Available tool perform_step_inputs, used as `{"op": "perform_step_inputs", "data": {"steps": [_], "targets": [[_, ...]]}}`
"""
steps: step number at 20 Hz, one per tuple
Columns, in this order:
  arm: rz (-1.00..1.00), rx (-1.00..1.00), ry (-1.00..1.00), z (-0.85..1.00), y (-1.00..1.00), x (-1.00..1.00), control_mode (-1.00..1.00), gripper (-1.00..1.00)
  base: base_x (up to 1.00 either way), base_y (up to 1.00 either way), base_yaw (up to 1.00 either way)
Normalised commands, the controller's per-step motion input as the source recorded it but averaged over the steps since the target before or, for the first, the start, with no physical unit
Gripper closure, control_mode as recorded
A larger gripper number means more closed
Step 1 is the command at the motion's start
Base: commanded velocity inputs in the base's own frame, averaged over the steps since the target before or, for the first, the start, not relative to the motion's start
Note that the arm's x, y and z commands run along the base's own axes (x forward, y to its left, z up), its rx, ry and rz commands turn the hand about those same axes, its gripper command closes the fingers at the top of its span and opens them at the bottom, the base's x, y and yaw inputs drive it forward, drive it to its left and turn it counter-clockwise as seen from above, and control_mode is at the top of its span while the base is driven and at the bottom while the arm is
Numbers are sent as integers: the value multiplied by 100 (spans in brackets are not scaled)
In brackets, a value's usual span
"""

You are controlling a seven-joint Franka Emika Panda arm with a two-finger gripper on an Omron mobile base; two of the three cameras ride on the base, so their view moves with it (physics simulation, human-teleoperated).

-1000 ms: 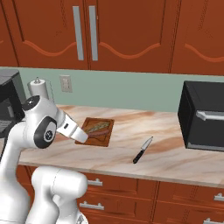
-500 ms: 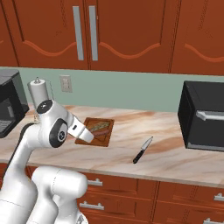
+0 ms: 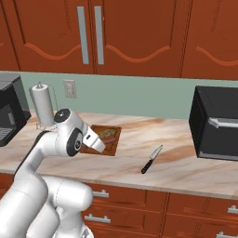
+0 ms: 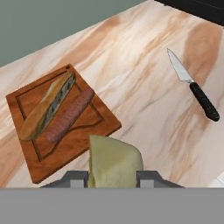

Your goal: Retrieve the sausage and cheese from the fridge and place them on the cutting board on the counter.

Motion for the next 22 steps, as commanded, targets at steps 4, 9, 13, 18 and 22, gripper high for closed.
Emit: {"op": "perform_step_inputs", "data": {"steps": [4, 9, 13, 18, 22], "targets": [[0, 6, 0, -31, -6, 30, -100, 100, 0, 0, 0], [0, 6, 0, -31, -5, 25, -100, 100, 0, 0, 0], [-1, 5, 0, -23, -4, 21, -100, 100, 0, 0, 0], [-2, 4, 0, -14, -1, 32, -100, 100, 0, 0, 0], [-4, 3, 0, -15, 0, 24, -100, 100, 0, 0, 0]]}}
